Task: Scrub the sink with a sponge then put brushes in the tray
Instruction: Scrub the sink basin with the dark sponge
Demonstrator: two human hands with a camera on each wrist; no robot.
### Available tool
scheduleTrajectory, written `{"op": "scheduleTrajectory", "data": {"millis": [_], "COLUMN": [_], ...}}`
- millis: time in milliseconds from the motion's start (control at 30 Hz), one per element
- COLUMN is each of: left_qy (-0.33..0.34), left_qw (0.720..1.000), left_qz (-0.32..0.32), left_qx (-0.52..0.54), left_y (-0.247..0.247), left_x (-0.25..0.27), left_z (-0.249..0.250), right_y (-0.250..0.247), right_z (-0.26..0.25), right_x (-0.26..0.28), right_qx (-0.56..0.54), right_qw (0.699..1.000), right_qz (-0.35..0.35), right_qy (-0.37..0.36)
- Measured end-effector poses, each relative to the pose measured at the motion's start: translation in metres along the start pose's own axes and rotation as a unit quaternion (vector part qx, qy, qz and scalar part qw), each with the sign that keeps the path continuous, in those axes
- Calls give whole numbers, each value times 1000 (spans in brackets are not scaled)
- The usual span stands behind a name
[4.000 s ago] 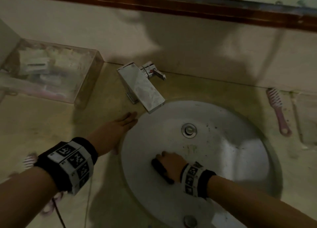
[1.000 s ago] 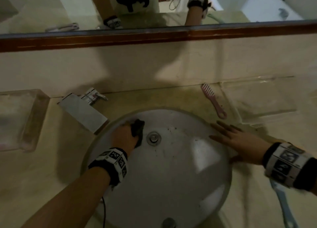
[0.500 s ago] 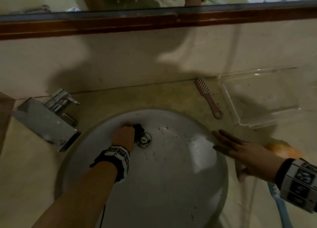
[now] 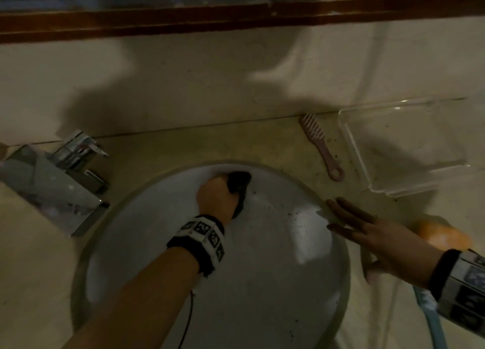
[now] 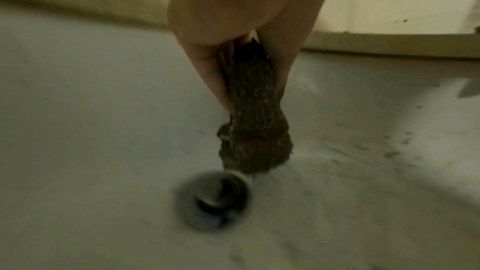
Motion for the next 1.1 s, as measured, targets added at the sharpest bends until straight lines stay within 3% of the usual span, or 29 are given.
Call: {"op": "scheduleTrajectory", "data": {"millis": [233,367,500,567,633,700,733,800,900,967,1000,1100], "left_qy": [101,174,310,323,345,376,382,364,308,288,272,197], "left_qw": [992,980,943,923,885,842,833,865,936,950,951,934], "left_qz": [-28,-85,-116,-208,-294,-338,-343,-293,-133,-51,-34,-96], "left_qx": [66,55,30,-28,-105,-189,-209,-180,-108,-111,-147,-281], "left_y": [51,81,111,135,156,161,157,135,83,56,52,59], "left_x": [8,30,83,105,118,123,120,96,38,11,0,-12], "left_z": [62,86,95,85,69,59,56,55,46,44,41,28], "right_y": [0,-1,-1,-1,-2,-2,-2,-3,-5,-5,-6,-7], "right_z": [1,2,1,0,0,-1,-1,0,-1,-1,-1,-2], "right_x": [-1,-1,-2,-2,-2,-1,-1,-1,-1,0,0,2], "right_qx": [-5,-4,-8,-15,-16,-15,-15,-21,-27,-22,-22,-21], "right_qw": [1000,1000,1000,1000,1000,1000,1000,1000,1000,1000,1000,1000], "right_qz": [5,3,-17,-17,-14,-9,-5,6,12,7,5,4], "right_qy": [-7,-9,-2,-1,-3,-4,-5,-5,-4,0,1,4]}}
Point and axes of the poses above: each hand's wrist, its own x-axis away from the middle knuckle, its own y-axis out of the palm, z = x × y, the point moved 10 cm from there along -x, towards the middle knuckle
